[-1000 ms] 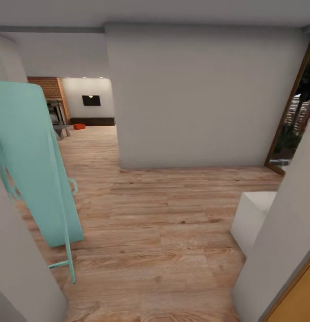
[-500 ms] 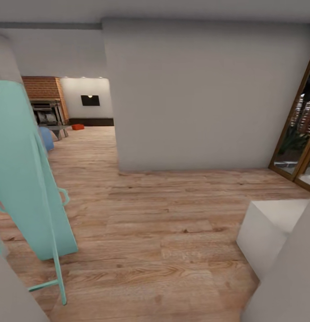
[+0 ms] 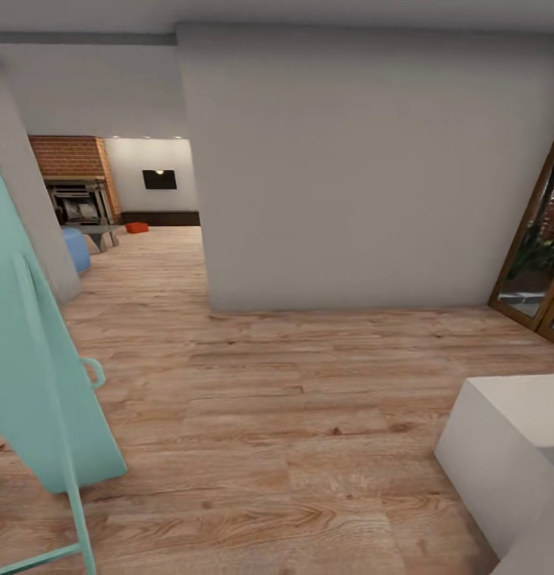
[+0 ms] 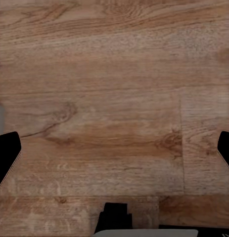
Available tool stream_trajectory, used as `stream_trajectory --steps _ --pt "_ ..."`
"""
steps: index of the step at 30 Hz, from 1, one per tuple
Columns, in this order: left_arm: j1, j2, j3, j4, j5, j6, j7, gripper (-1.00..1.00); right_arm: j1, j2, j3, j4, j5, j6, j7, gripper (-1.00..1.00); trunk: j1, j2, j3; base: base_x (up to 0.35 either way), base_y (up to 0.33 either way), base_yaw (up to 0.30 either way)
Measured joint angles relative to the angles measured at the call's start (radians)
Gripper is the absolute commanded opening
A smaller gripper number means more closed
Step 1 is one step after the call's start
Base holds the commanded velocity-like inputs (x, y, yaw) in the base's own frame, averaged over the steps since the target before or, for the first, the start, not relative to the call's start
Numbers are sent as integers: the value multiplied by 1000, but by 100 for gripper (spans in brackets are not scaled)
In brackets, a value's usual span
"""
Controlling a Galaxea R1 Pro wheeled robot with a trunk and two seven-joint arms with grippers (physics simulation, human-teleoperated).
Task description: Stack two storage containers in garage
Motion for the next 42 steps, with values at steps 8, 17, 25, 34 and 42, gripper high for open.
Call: stream_trajectory --steps 8,17,25,34,42 --pt "0 0 0 0 0 0 0 100 0 4 0 0 -2 0 0 100 0 0 0 343 0 0" --pt "0 0 0 0 0 0 0 100 0 6 -1 0 -6 0 0 100 0 0 0 343 0 0" --pt "0 0 0 0 1 0 0 100 0 9 0 0 -8 0 0 100 0 0 0 343 0 0" --pt "0 0 0 0 1 0 0 100 0 8 4 0 1 0 2 100 0 0 0 343 0 73" --pt "0 0 0 0 1 0 0 100 0 6 6 0 3 1 9 100 0 0 0 343 0 31"
